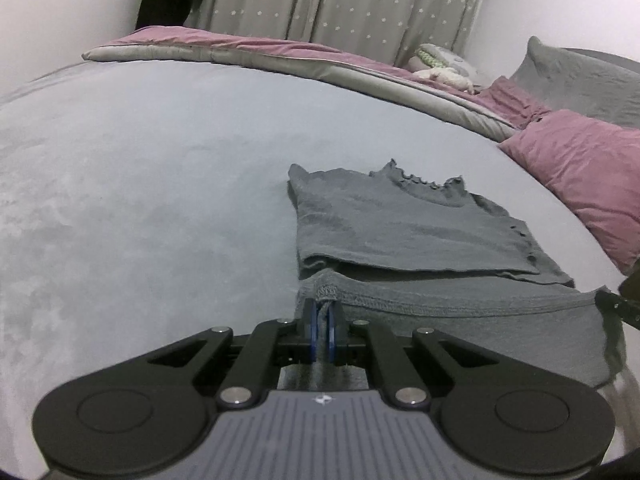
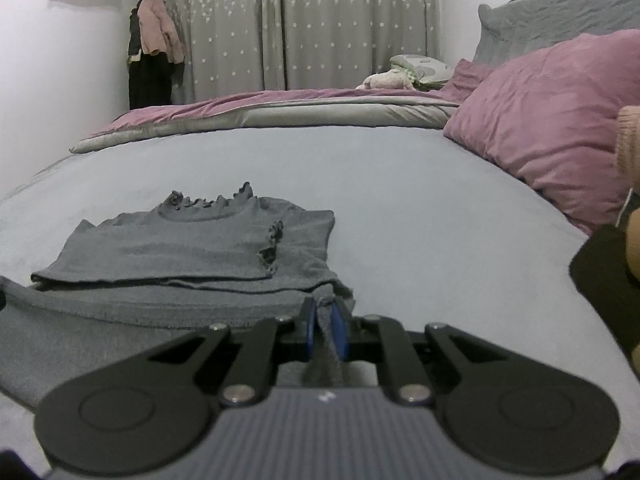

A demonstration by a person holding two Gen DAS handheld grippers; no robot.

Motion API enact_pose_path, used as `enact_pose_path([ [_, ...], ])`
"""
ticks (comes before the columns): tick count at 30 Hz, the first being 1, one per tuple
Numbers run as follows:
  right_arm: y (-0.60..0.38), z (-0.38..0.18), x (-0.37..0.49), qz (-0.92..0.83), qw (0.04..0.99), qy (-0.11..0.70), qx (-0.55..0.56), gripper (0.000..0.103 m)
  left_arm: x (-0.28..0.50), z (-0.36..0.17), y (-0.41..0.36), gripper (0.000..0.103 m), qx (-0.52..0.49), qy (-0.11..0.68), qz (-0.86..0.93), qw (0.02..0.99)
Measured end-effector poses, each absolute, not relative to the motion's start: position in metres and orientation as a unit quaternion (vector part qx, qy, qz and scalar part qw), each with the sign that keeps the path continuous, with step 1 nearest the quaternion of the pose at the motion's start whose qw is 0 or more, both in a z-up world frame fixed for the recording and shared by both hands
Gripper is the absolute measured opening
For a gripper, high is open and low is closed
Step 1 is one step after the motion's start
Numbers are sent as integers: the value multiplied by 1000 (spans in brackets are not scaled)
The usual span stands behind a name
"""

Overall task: Fold clothes
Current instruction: 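Grasp the folded hem edge with the left gripper while the right gripper grasps it, then open both grippers and release the folded hem edge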

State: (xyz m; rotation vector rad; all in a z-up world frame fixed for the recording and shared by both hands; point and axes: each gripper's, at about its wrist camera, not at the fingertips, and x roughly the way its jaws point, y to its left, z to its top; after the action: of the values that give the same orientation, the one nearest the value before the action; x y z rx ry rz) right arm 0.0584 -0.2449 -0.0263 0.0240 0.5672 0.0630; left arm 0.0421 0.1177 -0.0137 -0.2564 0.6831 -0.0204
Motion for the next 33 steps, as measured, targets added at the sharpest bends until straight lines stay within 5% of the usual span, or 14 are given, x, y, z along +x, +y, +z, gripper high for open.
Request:
enact_pose_path([
  [10, -242, -55, 80, 21, 949, 314, 1, 12, 53, -28, 108, 7, -96, 368, 7, 925],
  [14, -242, -51, 76, 12, 953, 303, 3, 39, 49, -23, 108, 11, -97, 359, 13, 928],
  [19, -245, -43, 71, 15, 958, 286, 22, 46, 49, -20, 113, 19, -111, 351, 21, 930],
  [24, -244, -46, 72, 19, 953, 301, 26, 41, 54, -25, 109, 19, -108, 360, 6, 927],
  [27, -245, -50, 75, 15, 951, 309, 27, 19, 54, -26, 103, 11, -92, 359, -1, 929],
  [28, -245, -51, 74, 14, 951, 308, 27, 16, 54, -25, 102, 5, -87, 356, -2, 930],
  [33, -240, -44, 63, 12, 961, 275, 13, 10, 46, -19, 101, 4, -78, 328, 1, 942],
])
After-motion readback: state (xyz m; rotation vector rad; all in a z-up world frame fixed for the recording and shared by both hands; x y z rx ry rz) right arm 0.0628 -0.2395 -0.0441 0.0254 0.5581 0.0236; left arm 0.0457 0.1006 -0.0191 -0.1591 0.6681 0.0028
